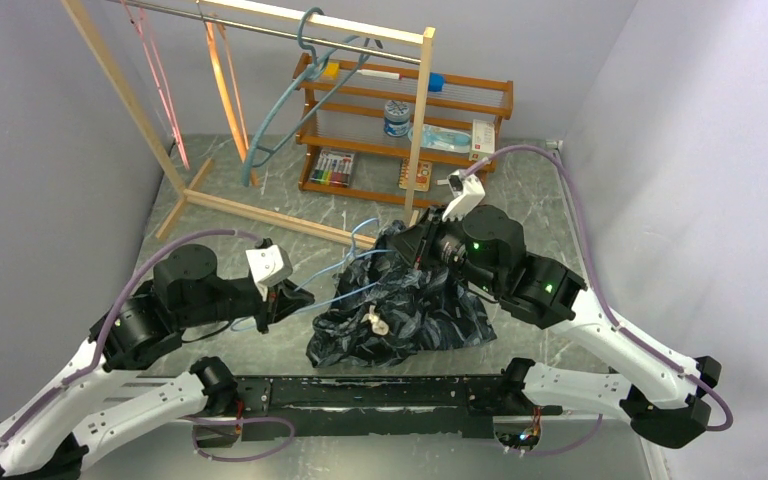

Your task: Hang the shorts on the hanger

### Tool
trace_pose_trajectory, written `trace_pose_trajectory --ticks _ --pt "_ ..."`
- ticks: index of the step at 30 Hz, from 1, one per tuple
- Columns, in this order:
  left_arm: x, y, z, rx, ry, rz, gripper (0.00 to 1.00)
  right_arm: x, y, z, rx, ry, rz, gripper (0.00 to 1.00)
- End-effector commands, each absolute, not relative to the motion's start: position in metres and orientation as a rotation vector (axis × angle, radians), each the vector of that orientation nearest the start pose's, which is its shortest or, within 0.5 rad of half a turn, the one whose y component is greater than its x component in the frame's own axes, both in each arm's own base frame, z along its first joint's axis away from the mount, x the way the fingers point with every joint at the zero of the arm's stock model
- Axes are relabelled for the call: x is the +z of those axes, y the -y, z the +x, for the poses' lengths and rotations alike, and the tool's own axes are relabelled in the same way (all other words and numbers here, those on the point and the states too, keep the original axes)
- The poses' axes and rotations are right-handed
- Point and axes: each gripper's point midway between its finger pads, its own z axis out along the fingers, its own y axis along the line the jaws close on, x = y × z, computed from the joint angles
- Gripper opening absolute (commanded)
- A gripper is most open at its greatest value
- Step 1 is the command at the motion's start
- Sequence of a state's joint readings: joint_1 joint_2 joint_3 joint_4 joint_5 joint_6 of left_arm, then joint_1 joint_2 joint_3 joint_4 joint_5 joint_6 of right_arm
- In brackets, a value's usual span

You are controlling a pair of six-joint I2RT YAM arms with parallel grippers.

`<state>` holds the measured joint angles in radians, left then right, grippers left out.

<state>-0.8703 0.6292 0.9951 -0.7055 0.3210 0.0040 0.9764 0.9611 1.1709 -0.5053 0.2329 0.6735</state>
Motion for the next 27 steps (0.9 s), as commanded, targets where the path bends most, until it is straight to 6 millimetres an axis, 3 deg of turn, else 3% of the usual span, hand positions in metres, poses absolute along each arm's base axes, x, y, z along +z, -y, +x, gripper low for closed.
trace_pose_trajectory --ticks 1,5,9,12,15,20,27 --pt "0.318 0.221 0.118 -0.889 -1.549 0.977 0.07 0.369 -0.279 0.184 1.086 -1.865 -0.178 0.0" --pt "0.308 0.228 0.123 -0.89 -1.559 0.983 0.07 0.382 -0.286 0.176 1.158 -1.823 -0.227 0.0" --pt "0.306 0.235 0.125 -0.913 -1.511 0.979 0.07 0.382 -0.292 0.172 1.139 -1.783 -0.351 0.01" --pt "0.306 0.242 0.12 -0.957 -1.429 1.001 0.07 0.364 -0.296 0.169 1.054 -1.704 -0.574 0.1" --pt "0.304 0.244 0.114 -0.986 -1.366 1.017 0.07 0.352 -0.302 0.163 1.052 -1.673 -0.685 0.19" --pt "0.306 0.245 0.11 -1.001 -1.303 1.029 0.07 0.364 -0.312 0.14 1.178 -1.547 -0.806 0.31" --pt "0.307 0.242 0.112 -0.985 -1.285 1.002 0.07 0.373 -0.308 0.139 1.133 -1.503 -0.852 0.35"
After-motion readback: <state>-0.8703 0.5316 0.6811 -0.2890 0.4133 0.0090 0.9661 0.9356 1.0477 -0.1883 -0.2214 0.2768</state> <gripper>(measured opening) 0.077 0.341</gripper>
